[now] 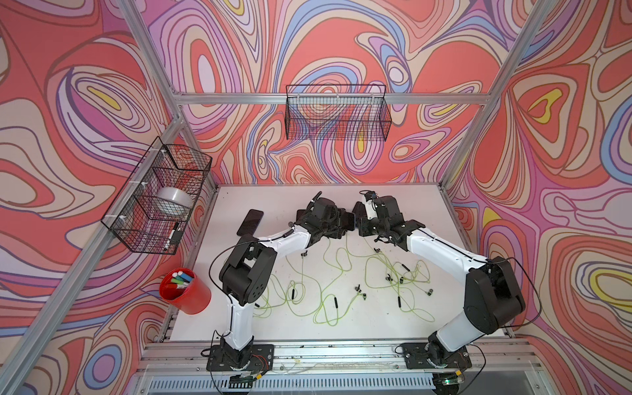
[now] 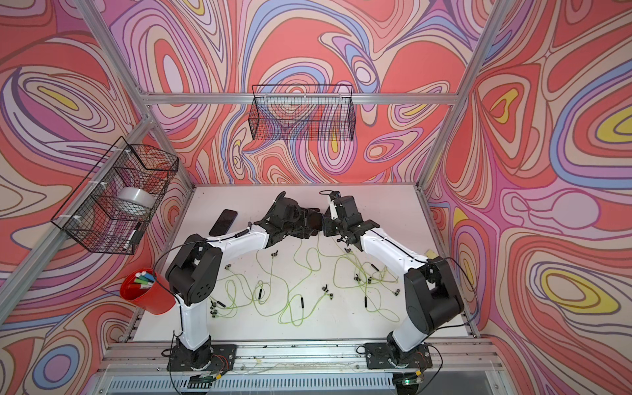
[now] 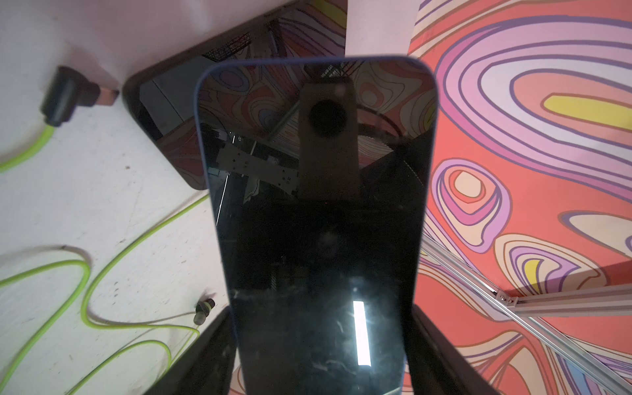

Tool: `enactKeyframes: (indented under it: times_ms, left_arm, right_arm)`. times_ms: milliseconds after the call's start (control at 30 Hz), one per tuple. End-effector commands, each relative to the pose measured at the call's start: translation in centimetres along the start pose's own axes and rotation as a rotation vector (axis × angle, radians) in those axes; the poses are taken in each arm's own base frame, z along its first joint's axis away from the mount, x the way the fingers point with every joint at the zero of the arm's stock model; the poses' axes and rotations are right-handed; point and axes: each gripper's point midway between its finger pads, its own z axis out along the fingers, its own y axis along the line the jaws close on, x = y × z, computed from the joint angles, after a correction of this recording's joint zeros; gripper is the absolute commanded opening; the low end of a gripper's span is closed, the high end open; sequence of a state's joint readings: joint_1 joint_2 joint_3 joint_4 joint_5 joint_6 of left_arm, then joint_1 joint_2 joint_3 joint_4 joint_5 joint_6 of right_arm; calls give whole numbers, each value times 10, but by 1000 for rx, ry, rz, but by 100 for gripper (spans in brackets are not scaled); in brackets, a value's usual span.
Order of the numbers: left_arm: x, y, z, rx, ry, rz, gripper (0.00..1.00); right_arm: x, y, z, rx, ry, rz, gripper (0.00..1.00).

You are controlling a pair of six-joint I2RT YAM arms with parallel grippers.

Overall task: Plug wired earphones into phones
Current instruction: Insert the wired earphone into the phone.

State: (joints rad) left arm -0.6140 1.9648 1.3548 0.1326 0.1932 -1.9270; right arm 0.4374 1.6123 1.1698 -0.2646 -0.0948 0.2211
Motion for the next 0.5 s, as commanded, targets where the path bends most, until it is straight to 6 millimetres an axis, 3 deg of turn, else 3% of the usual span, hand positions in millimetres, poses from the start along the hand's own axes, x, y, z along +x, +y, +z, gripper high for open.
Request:
enactKeyframes:
  times_ms: [0,200,467]
  left_arm:
    - [89,-17,-18,54,298,65,0]
    - [91,-23,-18,75,308,52,0]
    - [90,-21,-21,78,312,42,0]
  right_arm:
    - [-12,28,7,-112,-13,-54,0]
    - [3,20,5,-85,6,-42,0]
    - [2,8,1,-48,-11,-33,0]
